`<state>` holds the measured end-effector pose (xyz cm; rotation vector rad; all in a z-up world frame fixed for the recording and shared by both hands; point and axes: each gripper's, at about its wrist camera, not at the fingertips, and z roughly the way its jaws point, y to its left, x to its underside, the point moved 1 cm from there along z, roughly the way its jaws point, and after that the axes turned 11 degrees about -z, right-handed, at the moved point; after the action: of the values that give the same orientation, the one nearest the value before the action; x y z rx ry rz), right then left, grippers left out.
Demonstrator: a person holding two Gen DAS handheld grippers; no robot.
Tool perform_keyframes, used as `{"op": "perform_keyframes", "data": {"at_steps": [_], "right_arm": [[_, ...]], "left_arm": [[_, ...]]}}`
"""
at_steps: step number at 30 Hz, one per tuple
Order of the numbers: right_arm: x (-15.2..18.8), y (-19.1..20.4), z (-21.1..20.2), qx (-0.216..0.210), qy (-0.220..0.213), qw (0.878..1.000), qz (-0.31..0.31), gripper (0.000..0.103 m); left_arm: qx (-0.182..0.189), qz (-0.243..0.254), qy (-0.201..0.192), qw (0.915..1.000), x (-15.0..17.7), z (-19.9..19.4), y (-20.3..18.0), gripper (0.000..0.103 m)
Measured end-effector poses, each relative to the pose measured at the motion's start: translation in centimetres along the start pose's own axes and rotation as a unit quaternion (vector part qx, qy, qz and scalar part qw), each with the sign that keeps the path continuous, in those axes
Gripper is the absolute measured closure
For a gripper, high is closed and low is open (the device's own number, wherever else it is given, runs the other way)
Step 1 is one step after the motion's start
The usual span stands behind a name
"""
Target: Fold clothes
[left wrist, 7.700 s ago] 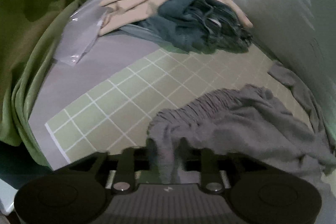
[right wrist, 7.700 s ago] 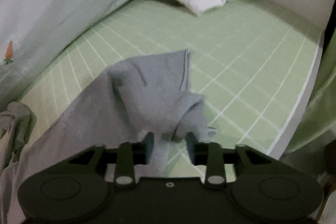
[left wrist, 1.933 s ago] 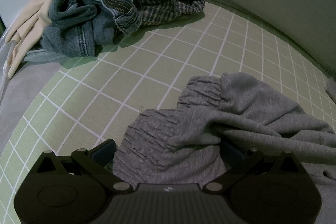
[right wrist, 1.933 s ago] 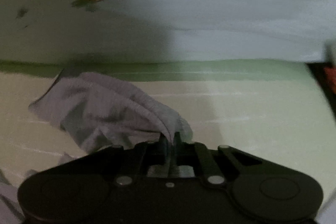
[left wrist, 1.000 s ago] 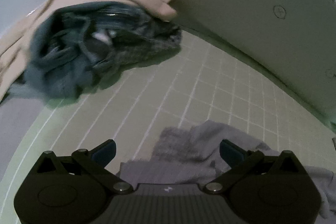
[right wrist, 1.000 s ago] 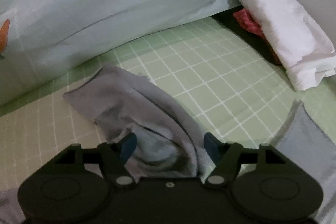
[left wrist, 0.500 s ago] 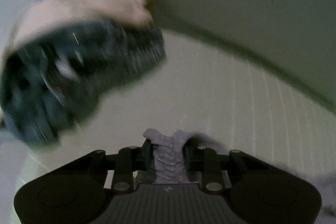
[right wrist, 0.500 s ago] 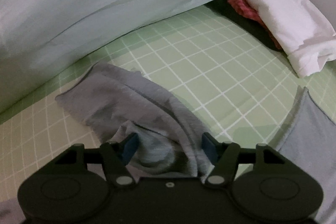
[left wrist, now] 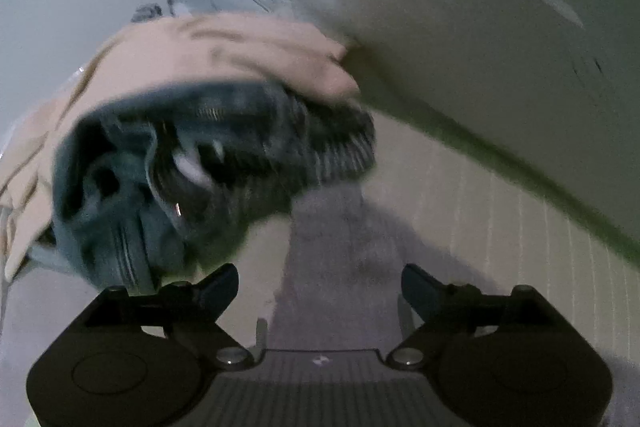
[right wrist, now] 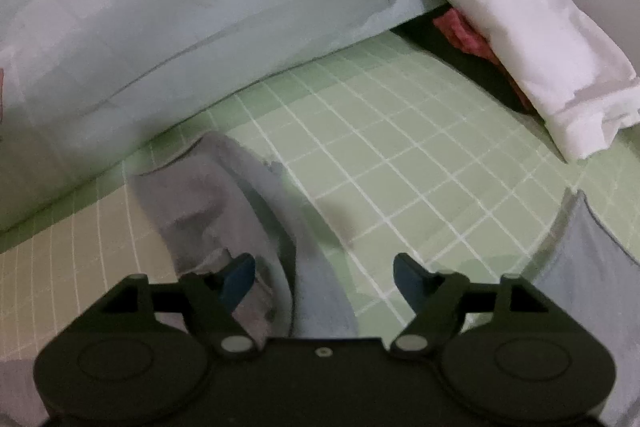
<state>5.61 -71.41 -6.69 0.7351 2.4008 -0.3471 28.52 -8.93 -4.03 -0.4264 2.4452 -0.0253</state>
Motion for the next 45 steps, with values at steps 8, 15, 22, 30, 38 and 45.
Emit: {"op": "perform_keyframes", "data": {"at_steps": [8, 15, 22, 30, 38, 45], "right_arm": [[-2.3, 3.2, 2.4, -0.024, -0.012, 0.997, -0.073, 0.041], [-4.2, 4.8, 4.2, -0.046, 0.018, 0.989, -0.137, 0.101], [-9.5, -3.5, -4.6, -0.022, -0.164, 0.986, 0.030, 0.101], [-6.0, -10.4, -3.1, 0.043, -0.095, 0.985, 0.136, 0.101], [0.3, -9.8, 0.1, 0.084, 0.010, 0.990, 0.111, 0.056], [1.7, -7.4, -0.2, 0.053, 0.019, 0.993, 0.103, 0.043]], "left_arm": [[-0.016, -0.019, 0.057, 0.9981, 5.4, -0.6, 0.9, 0.014], [-0.033, 0.000, 0.067, 0.9972, 7.4, -0.4, 1.2, 0.013], [-0.047, 0.013, 0.068, 0.9965, 8.0, -0.2, 1.6, 0.005], [-0.043, 0.006, 0.068, 0.9968, 8.1, -0.1, 2.3, 0.001], [-0.043, 0.014, 0.077, 0.9960, 8.0, 0.0, 2.3, 0.001], [-0.053, 0.011, 0.074, 0.9958, 8.5, -0.6, 3.0, 0.000]]}}
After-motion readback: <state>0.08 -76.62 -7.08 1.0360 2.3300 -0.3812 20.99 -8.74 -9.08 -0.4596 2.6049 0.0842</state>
